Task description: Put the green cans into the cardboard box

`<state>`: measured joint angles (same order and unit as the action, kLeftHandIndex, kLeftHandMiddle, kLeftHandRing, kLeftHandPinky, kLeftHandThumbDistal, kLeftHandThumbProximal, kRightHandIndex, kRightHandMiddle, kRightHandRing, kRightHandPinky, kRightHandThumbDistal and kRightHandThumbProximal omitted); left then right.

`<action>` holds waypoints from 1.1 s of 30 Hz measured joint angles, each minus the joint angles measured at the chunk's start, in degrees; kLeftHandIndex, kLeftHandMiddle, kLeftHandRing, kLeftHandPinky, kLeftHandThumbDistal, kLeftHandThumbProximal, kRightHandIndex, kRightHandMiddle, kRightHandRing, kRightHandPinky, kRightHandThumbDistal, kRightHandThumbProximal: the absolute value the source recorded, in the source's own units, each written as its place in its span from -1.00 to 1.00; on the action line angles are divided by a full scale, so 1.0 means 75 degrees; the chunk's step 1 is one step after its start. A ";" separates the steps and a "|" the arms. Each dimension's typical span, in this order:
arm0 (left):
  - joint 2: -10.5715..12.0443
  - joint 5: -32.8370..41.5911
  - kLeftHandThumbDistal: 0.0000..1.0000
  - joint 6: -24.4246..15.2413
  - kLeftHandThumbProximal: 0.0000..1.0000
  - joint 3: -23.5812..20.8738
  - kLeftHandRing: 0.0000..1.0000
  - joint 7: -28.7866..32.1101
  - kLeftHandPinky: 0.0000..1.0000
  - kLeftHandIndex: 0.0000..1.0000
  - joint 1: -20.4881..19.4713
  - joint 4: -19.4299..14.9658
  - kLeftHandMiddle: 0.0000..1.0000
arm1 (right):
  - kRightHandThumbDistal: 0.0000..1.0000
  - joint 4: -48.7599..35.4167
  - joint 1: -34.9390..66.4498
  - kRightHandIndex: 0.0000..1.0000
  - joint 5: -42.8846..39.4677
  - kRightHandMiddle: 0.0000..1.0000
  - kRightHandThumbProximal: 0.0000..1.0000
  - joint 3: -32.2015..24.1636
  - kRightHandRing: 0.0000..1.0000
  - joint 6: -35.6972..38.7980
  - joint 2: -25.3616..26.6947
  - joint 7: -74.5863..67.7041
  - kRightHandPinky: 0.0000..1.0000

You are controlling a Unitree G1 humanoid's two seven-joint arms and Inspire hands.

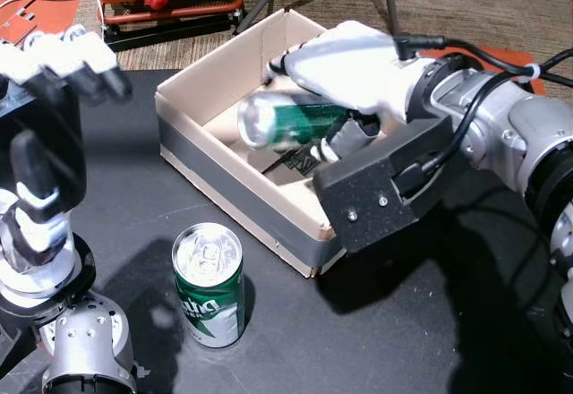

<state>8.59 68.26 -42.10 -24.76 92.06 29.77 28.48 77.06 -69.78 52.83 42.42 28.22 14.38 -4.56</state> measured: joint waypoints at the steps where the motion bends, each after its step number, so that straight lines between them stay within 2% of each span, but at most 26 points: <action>1: 0.0002 0.0025 -0.35 0.0000 -0.93 -0.0004 0.06 0.0000 0.29 -0.24 -0.0001 0.0000 -0.03 | 0.93 -0.0002 0.0000 0.96 0.0035 1.00 -0.60 0.0030 1.00 0.0001 0.0007 -0.0065 1.00; 3: 0.0077 0.0150 -0.49 -0.0045 -0.84 -0.0013 0.12 0.0000 0.42 -0.19 0.0003 0.0002 0.02 | 0.96 -0.0002 0.0000 1.00 0.0101 1.00 -0.57 0.0126 1.00 0.0000 0.0015 -0.0123 1.00; 6: 0.0128 0.0184 -0.46 -0.0171 -0.93 0.0011 0.14 0.0000 0.40 -0.18 0.0012 0.0004 0.07 | 0.99 -0.0002 -0.0001 1.00 0.0201 1.00 -0.58 0.0234 1.00 -0.0007 0.0016 -0.0187 1.00; 8: 0.0104 0.0185 -0.40 -0.0161 -0.98 0.0023 0.09 0.0000 0.35 -0.24 0.0012 0.0004 0.01 | 1.00 -0.0002 -0.0001 1.00 0.0215 1.00 -0.59 0.0268 1.00 -0.0007 0.0016 -0.0260 1.00; 10: 0.0054 0.0171 -0.30 -0.0084 -0.94 0.0032 -0.09 0.0000 0.18 -0.32 0.0011 0.0004 -0.17 | 0.96 -0.0002 -0.0001 1.00 0.0243 1.00 -0.60 0.0289 1.00 -0.0008 0.0016 -0.0354 1.00; 12: -0.0068 0.0005 -0.28 0.0165 -0.97 0.0080 -0.02 -0.0003 0.20 -0.27 -0.0050 -0.0039 -0.09 | 0.92 -0.0002 -0.0001 1.00 0.0261 1.00 -0.61 0.0298 1.00 -0.0009 0.0016 -0.0368 1.00; 13: -0.0109 -0.0044 -0.37 0.0281 -0.83 0.0087 0.03 -0.0001 0.25 -0.26 -0.0107 -0.0091 -0.05 | 0.92 -0.0001 -0.0001 1.00 0.0263 1.00 -0.61 0.0298 1.00 -0.0010 0.0018 -0.0368 1.00; 15: -0.0085 -0.0012 -0.42 0.0206 -0.86 0.0053 0.06 -0.0001 0.27 -0.26 -0.0131 -0.0096 -0.03 | 0.91 -0.0001 -0.0001 1.00 0.0265 1.00 -0.64 0.0298 1.00 -0.0017 0.0026 -0.0368 1.00; 16: -0.0059 0.0001 -0.32 0.0126 -0.90 0.0042 0.06 -0.0001 0.26 -0.27 -0.0129 -0.0093 -0.03 | 0.90 -0.0001 -0.0001 1.00 0.0264 1.00 -0.64 0.0298 1.00 -0.0017 0.0027 -0.0368 1.00; 18: -0.0024 0.0008 -0.38 0.0084 -0.99 0.0012 0.09 0.0000 0.30 -0.24 -0.0128 -0.0053 0.01 | 0.89 -0.0002 0.0000 1.00 0.0263 1.00 -0.65 0.0294 1.00 -0.0016 0.0027 -0.0368 1.00; 20: 0.0006 0.0036 -0.46 0.0089 -0.92 0.0003 0.15 0.0000 0.36 -0.19 -0.0128 -0.0017 0.07 | 0.87 -0.0002 0.0000 0.98 0.0254 1.00 -0.67 0.0273 1.00 -0.0016 0.0027 -0.0369 1.00; 21: 0.0021 0.0052 -0.39 0.0089 -0.89 0.0005 0.13 0.0000 0.35 -0.22 -0.0128 -0.0017 0.06 | 0.86 -0.0002 0.0001 0.96 0.0244 1.00 -0.67 0.0256 1.00 -0.0015 0.0027 -0.0388 0.99; 24: 0.0039 0.0087 -0.43 0.0008 -0.92 -0.0002 0.15 0.0000 0.39 -0.21 -0.0124 -0.0016 0.06 | 0.81 -0.0010 0.0005 0.91 0.0183 0.96 -0.70 0.0191 0.96 0.0014 0.0036 -0.0620 0.96; 27: 0.0034 0.0132 -0.34 -0.0001 -0.93 0.0000 0.09 0.0000 0.29 -0.26 -0.0123 -0.0006 0.01 | 0.75 -0.0046 0.0046 0.79 0.0089 0.82 -0.78 -0.0005 0.82 0.0136 0.0087 -0.0976 0.82; 29: 0.0026 0.0126 -0.30 -0.0002 -1.00 0.0001 0.02 0.0000 0.21 -0.30 -0.0123 -0.0005 -0.05 | 0.57 -0.0078 0.0123 0.70 -0.0106 0.71 -0.82 -0.0208 0.72 0.0233 0.0122 -0.1384 0.72; 31: 0.0028 0.0122 -0.32 -0.0017 -1.00 -0.0015 0.00 0.0000 0.22 -0.32 -0.0123 -0.0004 -0.08 | 0.52 -0.0167 0.0282 0.53 -0.0159 0.53 -0.91 -0.0388 0.58 0.0311 0.0164 -0.1983 0.58; 33: 0.0038 0.0125 -0.33 -0.0018 -1.00 -0.0034 0.01 0.0000 0.22 -0.31 -0.0122 -0.0002 -0.06 | 0.30 -0.0271 0.0502 0.25 -0.0172 0.28 -1.00 -0.0473 0.37 0.0377 0.0180 -0.2865 0.43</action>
<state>8.87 69.19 -42.24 -25.01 92.06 28.86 28.47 75.02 -66.02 51.54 38.88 31.05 15.73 -26.04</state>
